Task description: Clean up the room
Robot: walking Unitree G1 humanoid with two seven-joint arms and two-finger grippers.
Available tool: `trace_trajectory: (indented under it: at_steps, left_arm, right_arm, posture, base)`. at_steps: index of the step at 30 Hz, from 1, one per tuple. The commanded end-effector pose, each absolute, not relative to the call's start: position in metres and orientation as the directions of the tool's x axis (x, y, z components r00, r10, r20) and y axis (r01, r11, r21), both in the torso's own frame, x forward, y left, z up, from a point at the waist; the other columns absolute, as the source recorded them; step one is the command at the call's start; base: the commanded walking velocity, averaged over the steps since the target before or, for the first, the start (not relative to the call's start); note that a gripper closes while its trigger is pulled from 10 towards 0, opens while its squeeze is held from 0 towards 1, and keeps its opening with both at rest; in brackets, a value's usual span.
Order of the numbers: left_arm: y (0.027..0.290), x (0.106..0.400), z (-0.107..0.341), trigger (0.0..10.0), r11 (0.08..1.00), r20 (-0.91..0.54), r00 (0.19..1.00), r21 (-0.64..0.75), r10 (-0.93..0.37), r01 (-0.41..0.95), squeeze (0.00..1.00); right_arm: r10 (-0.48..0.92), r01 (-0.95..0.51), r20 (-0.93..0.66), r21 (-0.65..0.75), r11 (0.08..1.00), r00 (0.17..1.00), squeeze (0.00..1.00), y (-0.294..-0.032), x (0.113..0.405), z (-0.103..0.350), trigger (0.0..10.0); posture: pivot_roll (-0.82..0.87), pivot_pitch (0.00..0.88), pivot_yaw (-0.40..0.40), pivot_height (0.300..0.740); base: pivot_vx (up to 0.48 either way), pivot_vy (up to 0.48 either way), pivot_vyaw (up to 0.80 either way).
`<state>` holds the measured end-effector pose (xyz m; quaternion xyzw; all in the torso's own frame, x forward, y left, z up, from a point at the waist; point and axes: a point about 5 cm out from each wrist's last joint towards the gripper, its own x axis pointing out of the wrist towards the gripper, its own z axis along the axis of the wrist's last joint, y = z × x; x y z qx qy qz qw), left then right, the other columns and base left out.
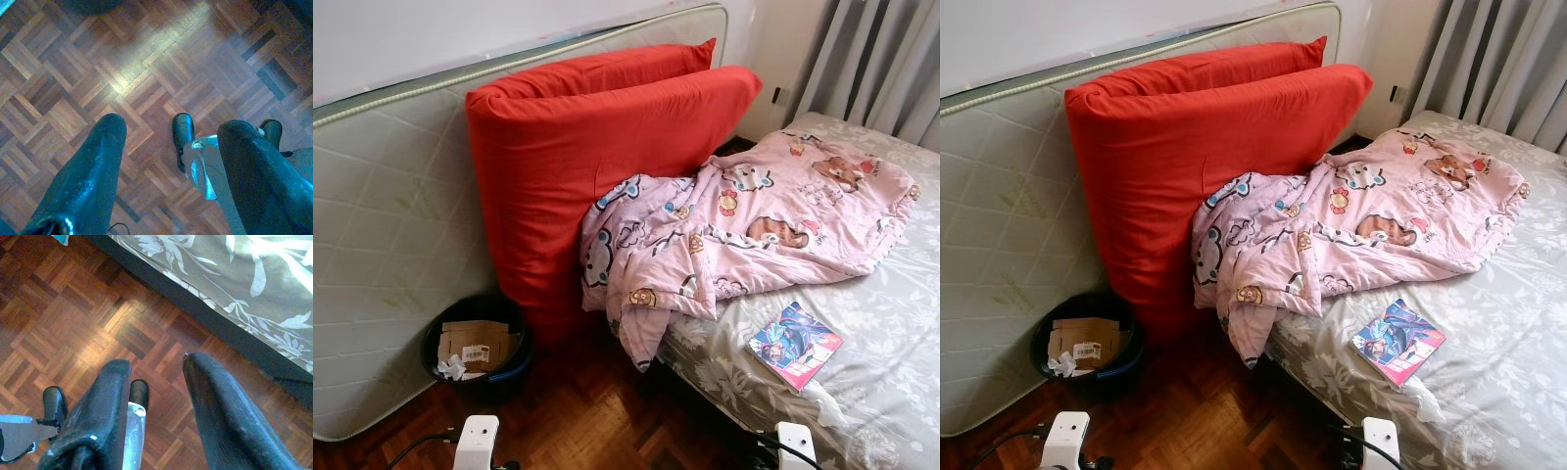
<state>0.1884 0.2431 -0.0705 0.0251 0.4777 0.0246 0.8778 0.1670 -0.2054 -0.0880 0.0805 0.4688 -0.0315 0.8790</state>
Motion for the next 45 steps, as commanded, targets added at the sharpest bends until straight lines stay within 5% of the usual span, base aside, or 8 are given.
trace_trajectory:
  at_steps: [1,45]
  left_arm:
    - [0.2455,0.1883,-0.0701,10.0,0.997,-0.840,0.537,0.076,0.079,-0.028,0.00]
    - [0.2449,0.1892,-0.0697,10.0,0.997,-0.834,0.546,0.071,0.079,-0.036,0.00]
  right_arm:
    - [0.018,0.131,-0.832,0.109,0.985,0.554,0.00,-0.2064,0.1660,-0.0883,10.0]
    - [0.031,0.111,-0.838,0.109,0.988,0.545,0.00,-0.2065,0.1661,-0.0883,10.0]
  posture:
    - [0.00,0.000,-0.025,0.740]
    - [0.00,0.000,-0.030,0.740]
  base:
    - [0.000,0.000,0.00]
    - [0.200,0.000,-0.01]
